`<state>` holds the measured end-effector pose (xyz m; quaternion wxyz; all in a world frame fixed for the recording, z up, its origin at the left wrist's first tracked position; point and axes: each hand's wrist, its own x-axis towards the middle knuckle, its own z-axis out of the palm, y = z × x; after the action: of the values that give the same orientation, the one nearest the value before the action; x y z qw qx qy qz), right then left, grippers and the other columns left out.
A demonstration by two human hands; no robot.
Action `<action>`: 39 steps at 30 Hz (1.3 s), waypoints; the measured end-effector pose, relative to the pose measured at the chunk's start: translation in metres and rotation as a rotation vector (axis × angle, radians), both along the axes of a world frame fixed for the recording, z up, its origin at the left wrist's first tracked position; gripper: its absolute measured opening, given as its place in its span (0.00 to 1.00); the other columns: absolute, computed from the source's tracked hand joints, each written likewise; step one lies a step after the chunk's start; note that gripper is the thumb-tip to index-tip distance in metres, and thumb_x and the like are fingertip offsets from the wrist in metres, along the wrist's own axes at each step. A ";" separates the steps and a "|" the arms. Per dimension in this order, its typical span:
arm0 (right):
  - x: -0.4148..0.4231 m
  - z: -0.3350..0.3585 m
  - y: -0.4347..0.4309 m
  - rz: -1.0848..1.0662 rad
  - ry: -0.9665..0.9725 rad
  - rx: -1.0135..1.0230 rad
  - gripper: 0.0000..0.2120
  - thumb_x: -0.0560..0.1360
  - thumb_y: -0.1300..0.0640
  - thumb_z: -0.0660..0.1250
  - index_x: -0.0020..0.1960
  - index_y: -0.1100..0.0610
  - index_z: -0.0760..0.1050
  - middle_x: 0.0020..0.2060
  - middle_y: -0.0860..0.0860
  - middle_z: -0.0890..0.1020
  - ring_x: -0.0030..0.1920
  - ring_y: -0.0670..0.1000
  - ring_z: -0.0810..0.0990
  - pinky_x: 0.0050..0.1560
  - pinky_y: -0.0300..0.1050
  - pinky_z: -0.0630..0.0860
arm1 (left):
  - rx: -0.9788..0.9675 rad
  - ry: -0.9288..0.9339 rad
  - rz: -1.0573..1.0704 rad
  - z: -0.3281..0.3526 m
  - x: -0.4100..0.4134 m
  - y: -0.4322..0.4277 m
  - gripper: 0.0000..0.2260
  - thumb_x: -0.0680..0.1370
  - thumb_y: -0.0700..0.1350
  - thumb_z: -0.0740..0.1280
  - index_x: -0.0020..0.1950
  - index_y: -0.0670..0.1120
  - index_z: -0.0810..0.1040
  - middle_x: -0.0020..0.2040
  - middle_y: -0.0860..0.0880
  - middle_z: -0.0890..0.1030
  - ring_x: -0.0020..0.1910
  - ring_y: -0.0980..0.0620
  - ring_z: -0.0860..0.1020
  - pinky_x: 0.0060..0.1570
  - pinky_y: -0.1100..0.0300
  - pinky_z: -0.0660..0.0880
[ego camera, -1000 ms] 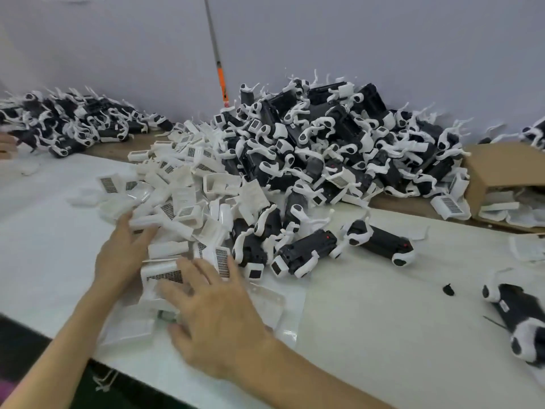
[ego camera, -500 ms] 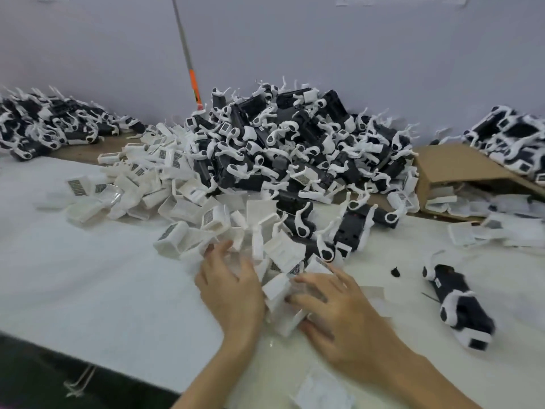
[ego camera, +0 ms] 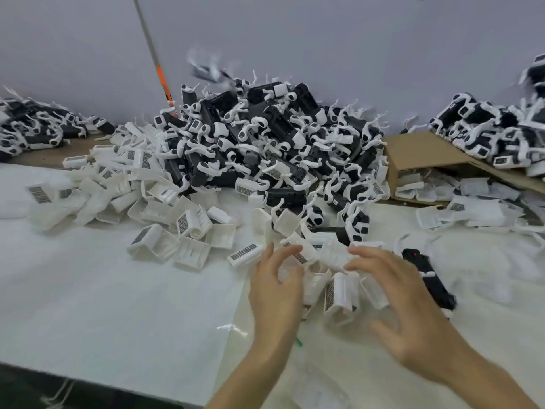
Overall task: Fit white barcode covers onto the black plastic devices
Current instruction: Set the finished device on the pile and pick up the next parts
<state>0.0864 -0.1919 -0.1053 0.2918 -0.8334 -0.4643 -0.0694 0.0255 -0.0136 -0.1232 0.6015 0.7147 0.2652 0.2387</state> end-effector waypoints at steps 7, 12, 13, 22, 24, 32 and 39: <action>-0.071 -0.067 0.052 0.086 -0.689 -0.135 0.21 0.79 0.59 0.54 0.69 0.45 0.67 0.68 0.47 0.77 0.64 0.47 0.79 0.64 0.54 0.69 | 0.033 0.011 -0.172 0.013 -0.043 0.045 0.16 0.79 0.41 0.66 0.48 0.63 0.86 0.65 0.65 0.75 0.58 0.79 0.69 0.52 0.76 0.63; -0.012 -0.041 0.051 0.045 -0.643 -0.327 0.27 0.74 0.53 0.57 0.73 0.52 0.71 0.73 0.55 0.72 0.73 0.57 0.72 0.70 0.58 0.60 | 0.130 0.136 -0.231 0.029 -0.060 0.085 0.15 0.80 0.39 0.65 0.46 0.56 0.86 0.52 0.61 0.85 0.45 0.62 0.84 0.48 0.61 0.74; -0.002 -0.035 0.054 0.041 -0.610 -0.344 0.27 0.75 0.54 0.57 0.72 0.53 0.73 0.73 0.55 0.72 0.72 0.57 0.73 0.70 0.58 0.60 | 0.154 0.130 -0.189 0.034 -0.060 0.098 0.15 0.81 0.37 0.64 0.46 0.53 0.86 0.47 0.57 0.87 0.42 0.56 0.85 0.46 0.59 0.75; 0.026 -0.011 0.148 0.211 -0.435 -0.126 0.26 0.72 0.50 0.68 0.70 0.52 0.71 0.72 0.52 0.70 0.72 0.51 0.68 0.75 0.59 0.57 | 0.766 0.364 0.176 0.101 -0.004 0.307 0.21 0.79 0.61 0.65 0.65 0.48 0.79 0.63 0.41 0.81 0.55 0.42 0.79 0.61 0.43 0.74; 0.029 0.003 0.192 0.223 -0.437 -0.071 0.31 0.71 0.45 0.70 0.71 0.53 0.71 0.73 0.54 0.69 0.73 0.53 0.68 0.75 0.60 0.58 | 0.747 0.474 0.135 0.097 0.004 0.343 0.30 0.77 0.66 0.61 0.69 0.46 0.76 0.62 0.36 0.80 0.56 0.39 0.79 0.62 0.40 0.73; 0.027 0.027 0.375 0.184 -0.204 -0.410 0.50 0.70 0.27 0.65 0.82 0.46 0.47 0.81 0.56 0.40 0.80 0.63 0.44 0.74 0.72 0.53 | 0.433 0.542 0.006 0.034 0.017 0.396 0.24 0.82 0.56 0.65 0.76 0.49 0.69 0.78 0.43 0.66 0.75 0.38 0.65 0.71 0.42 0.62; 0.022 0.012 0.353 0.295 -0.164 -0.539 0.40 0.73 0.32 0.65 0.79 0.44 0.56 0.81 0.59 0.46 0.79 0.65 0.49 0.72 0.69 0.60 | 0.557 0.455 0.042 0.028 -0.038 0.334 0.42 0.63 0.69 0.65 0.73 0.51 0.71 0.68 0.41 0.75 0.65 0.39 0.73 0.58 0.49 0.67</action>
<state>0.1089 0.1608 -0.0932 0.0289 -0.7960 -0.6038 0.0324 -0.0125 0.3201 -0.0954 0.3041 0.8805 0.3317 0.1492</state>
